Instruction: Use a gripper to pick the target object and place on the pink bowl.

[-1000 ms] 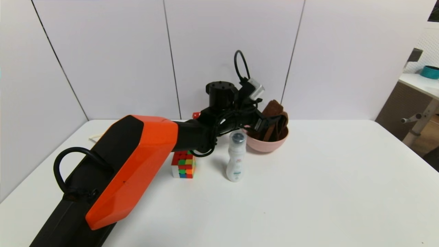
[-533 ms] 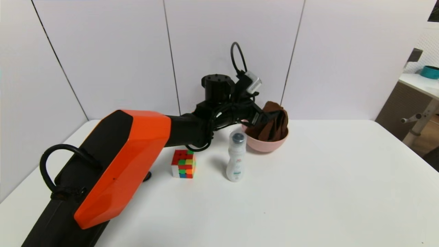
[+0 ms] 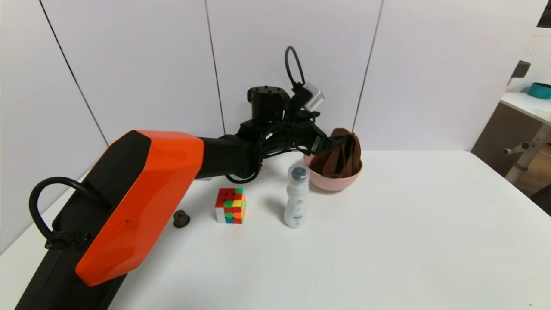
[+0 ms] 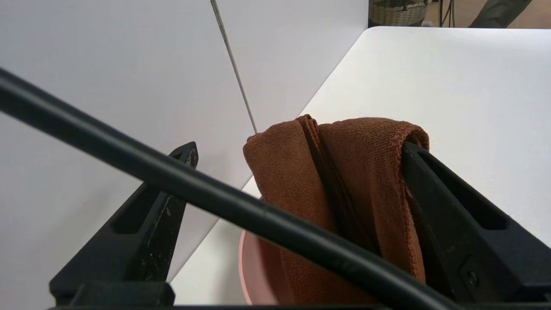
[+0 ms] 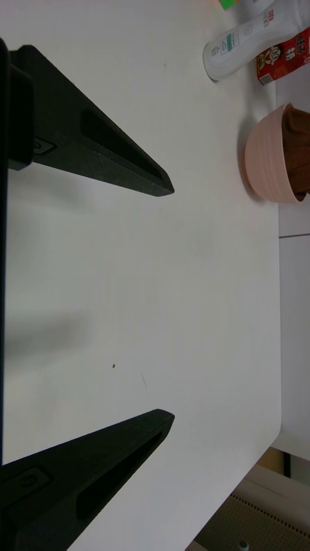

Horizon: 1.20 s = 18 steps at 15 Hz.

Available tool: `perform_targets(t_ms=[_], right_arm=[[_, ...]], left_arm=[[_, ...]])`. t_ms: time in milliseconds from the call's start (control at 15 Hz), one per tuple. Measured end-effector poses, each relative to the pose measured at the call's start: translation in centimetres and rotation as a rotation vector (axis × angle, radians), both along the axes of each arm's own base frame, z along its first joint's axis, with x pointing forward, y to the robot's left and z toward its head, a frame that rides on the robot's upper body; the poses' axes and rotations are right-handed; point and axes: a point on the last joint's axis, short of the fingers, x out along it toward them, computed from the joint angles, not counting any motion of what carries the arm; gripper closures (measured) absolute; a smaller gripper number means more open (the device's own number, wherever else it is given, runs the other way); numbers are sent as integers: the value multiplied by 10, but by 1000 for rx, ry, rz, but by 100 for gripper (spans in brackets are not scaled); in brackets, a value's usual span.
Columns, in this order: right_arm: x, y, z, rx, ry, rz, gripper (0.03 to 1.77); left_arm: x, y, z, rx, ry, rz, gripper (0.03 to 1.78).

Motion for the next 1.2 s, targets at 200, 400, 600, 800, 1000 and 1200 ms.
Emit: perform_targets(t_ms=[200,400,600,800,1000,1200], right_arm=[[0,0,0,0,0,0,9],[0,0,0,0,0,0,9],[0,0,0,0,0,0,9],[0,0,0,0,0,0,9],[0,0,0,0,0,0,9],[0,0,0,0,0,0,9]], left_arm=[[0,0,-6,34,46,-2,14],[1,2,-10,62,89,-3,14],[-1,4,-5,57,78,-2,12],[-4,16,17,60,28,18,12],[-15,47,52,88,0,57,12],[-40,92,81,130,20,115,12]])
